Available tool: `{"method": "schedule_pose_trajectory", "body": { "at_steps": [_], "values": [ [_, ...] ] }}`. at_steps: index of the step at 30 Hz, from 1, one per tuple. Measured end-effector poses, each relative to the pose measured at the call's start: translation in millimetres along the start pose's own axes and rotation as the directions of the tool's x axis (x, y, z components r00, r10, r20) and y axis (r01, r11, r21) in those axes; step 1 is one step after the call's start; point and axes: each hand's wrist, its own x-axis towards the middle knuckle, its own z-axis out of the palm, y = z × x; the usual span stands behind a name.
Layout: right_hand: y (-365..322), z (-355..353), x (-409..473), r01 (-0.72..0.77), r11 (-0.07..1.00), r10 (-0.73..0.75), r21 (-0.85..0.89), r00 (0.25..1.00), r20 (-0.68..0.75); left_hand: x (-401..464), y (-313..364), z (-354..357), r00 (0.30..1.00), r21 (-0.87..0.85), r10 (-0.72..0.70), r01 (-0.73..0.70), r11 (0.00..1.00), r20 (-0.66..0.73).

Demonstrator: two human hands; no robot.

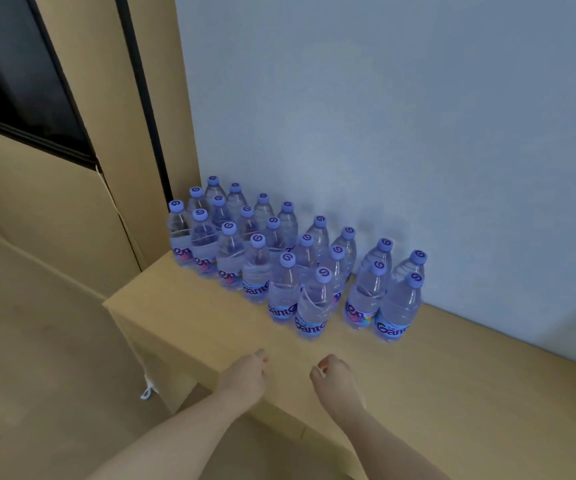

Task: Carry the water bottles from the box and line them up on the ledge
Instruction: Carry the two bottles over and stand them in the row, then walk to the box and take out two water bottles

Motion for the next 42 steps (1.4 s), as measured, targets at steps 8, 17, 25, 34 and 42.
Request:
{"method": "schedule_pose_trajectory", "body": {
  "at_steps": [8,17,25,34,42],
  "values": [
    [-129.6,78.4,-38.1,0.191,0.971,-0.167,-0.147,0.973,0.157,-60.7,-161.1,-65.6,0.96,0.067,-0.279,0.28,0.958,-0.024],
    [-300.1,171.7,-56.2,0.487,0.842,-0.38,-0.231,0.841,0.385,-120.6,-309.0,-157.4,0.818,-0.135,-0.565,0.551,0.824,-0.106],
    [-428.5,261.9,-48.0,0.729,0.649,-0.536,-0.218,0.642,0.548,-125.5,-412.8,-204.8,0.644,-0.198,-0.753,0.727,0.658,-0.136],
    [-594.6,332.8,24.1,0.893,0.37,-0.597,-0.256,0.44,0.671,-69.0,-525.7,-304.6,0.481,-0.214,-0.867,0.84,0.498,-0.129],
    [-734.3,408.2,55.1,0.951,0.235,-0.578,-0.203,0.305,0.757,-50.3,-625.4,-365.2,0.375,-0.301,-0.925,0.876,0.377,-0.068]
  ]
}}
